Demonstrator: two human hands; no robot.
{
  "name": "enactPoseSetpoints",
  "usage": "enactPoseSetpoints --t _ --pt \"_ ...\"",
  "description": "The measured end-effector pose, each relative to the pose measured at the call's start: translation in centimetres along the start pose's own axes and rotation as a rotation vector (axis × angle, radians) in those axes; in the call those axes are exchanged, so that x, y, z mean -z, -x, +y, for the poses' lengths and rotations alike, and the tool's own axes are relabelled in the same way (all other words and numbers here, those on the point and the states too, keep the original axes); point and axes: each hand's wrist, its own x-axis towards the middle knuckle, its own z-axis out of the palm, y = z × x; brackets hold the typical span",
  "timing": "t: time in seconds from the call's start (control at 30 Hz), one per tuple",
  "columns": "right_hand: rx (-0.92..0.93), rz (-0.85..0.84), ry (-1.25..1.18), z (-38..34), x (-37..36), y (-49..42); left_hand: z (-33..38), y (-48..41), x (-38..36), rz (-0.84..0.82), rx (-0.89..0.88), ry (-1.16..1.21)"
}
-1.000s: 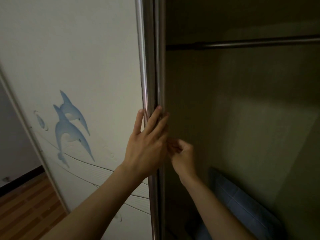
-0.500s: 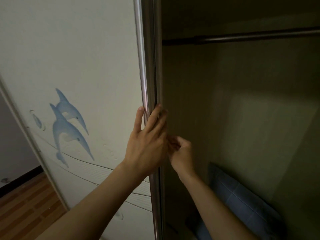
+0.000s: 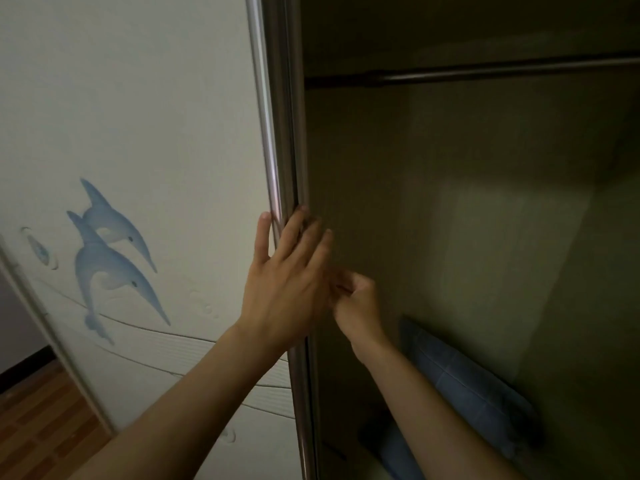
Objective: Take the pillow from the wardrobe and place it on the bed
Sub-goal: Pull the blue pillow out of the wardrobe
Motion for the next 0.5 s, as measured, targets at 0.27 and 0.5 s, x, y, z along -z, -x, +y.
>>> enactPoseSetpoints --t 0.27,0.5 --pt "0.041 0.22 0.0 0.1 6.5 2.0 6.7 1.5 0.2 0.059 0.149 0.575" --pt "0.126 0.475 0.307 -0.4 12.4 5.6 11.1 1.8 -1.9 -0.106 0.172 0.997"
